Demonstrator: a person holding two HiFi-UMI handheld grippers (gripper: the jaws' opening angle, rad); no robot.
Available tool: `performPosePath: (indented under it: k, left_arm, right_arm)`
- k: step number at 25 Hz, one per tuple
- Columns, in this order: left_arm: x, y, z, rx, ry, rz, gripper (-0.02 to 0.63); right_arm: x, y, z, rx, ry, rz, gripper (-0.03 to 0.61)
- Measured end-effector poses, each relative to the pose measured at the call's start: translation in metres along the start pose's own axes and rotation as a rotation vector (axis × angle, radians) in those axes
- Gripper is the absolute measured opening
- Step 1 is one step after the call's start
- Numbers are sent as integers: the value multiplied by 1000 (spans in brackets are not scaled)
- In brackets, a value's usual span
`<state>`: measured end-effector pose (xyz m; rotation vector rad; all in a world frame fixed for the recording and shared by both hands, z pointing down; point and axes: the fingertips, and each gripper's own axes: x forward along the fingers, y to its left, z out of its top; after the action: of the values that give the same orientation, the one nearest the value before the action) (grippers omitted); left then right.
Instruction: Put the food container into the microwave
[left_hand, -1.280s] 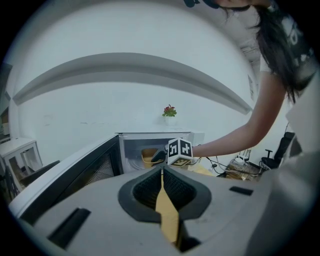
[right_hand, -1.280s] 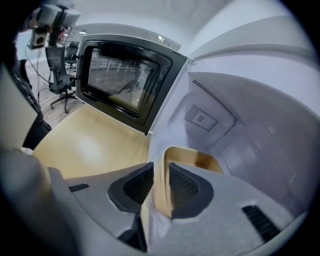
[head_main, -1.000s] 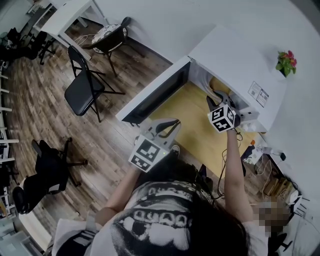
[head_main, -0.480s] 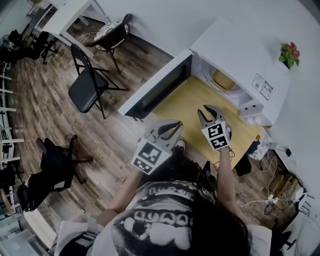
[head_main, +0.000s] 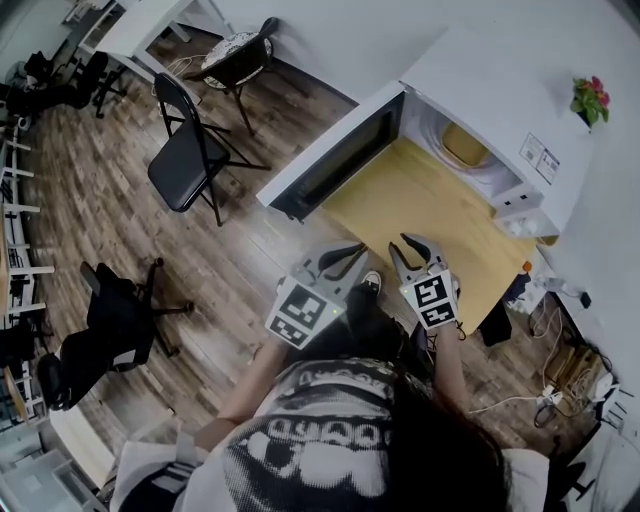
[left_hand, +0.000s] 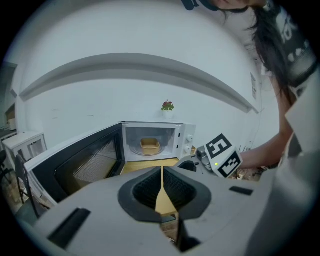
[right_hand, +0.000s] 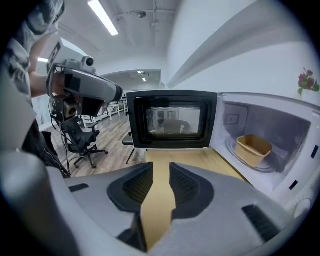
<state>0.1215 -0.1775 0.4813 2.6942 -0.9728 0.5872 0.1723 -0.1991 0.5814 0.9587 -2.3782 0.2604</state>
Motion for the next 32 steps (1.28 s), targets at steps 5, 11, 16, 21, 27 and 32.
performPosePath:
  k: [5,11,16,21,27,32]
  left_arm:
    - [-29,-6,-10,4,-9,12,11]
    - [-74,-18,-26,-2,-27,41,11]
    - [-115,-22,-41,-15,-40,81,11]
    - [-148,-28,-47,-23,-82,103,11]
    - [-171,-44,-59,-29,-101,97,11]
    - [-183,-55,-61,-13,-128,90,11]
  right_arm:
    - [-12,37,15,12,-44,14,107]
    - [-25,87,32,-3,-85,35,107]
    - [-41,130,45,-8,-123,51,104]
    - [-61,166,56,-18,-159,54,95]
    - [-86,201,65,-37,-197,61,72]
    - [-101,220,70,-41,-220,54,46]
